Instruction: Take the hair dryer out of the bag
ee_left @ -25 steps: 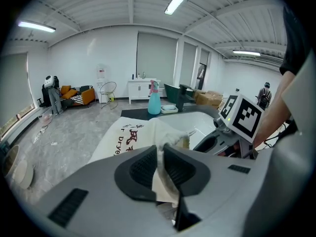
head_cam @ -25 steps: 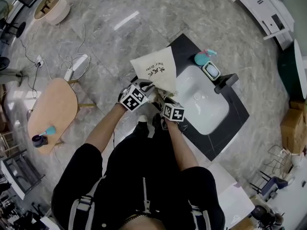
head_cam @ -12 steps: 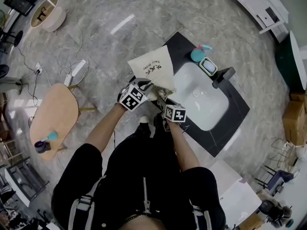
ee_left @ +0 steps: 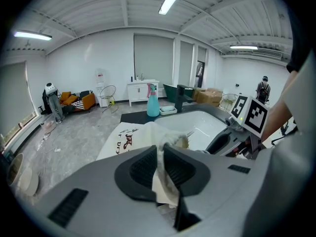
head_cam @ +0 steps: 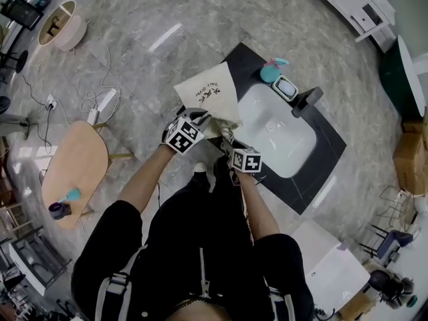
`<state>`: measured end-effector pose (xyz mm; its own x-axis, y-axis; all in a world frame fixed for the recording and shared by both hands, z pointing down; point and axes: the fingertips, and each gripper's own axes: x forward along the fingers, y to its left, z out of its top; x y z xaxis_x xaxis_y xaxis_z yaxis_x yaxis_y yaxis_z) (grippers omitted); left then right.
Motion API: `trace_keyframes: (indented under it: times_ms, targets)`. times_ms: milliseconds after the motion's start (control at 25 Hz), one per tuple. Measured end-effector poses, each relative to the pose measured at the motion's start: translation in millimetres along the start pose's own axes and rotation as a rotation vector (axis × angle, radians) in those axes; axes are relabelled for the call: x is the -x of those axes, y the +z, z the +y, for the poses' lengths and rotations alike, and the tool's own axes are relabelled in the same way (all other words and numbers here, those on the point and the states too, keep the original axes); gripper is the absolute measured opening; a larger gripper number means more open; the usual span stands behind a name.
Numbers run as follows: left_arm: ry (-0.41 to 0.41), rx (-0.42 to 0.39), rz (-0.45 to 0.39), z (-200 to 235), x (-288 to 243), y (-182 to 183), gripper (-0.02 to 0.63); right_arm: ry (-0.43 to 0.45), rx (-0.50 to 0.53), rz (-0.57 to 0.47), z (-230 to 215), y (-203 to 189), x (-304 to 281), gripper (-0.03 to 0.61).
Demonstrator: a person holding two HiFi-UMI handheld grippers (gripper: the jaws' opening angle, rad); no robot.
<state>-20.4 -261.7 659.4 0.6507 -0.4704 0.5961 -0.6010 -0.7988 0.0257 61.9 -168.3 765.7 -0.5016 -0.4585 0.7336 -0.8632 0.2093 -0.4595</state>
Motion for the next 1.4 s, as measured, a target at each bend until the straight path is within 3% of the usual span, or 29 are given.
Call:
trace_keyframes:
  times_ms: [1040, 1200, 1400]
  targets:
    - [-0.01, 0.012, 0.02, -7.0, -4.1, -9.4, 0.058, 0.039, -0.019, 0.053, -29.5, -39.6, 34.1, 0.138]
    - [-0.013, 0.013, 0.019, -7.5, -6.1, -9.6, 0.058, -0.011, 0.007, 0.054, -34.8, -37.2, 37.1, 0.187]
    - [-0.013, 0.017, 0.02, -4.7, -6.0, -9.2, 0.058, -0.055, 0.131, 0.014, -34.6, -24.4, 36.9, 0.253]
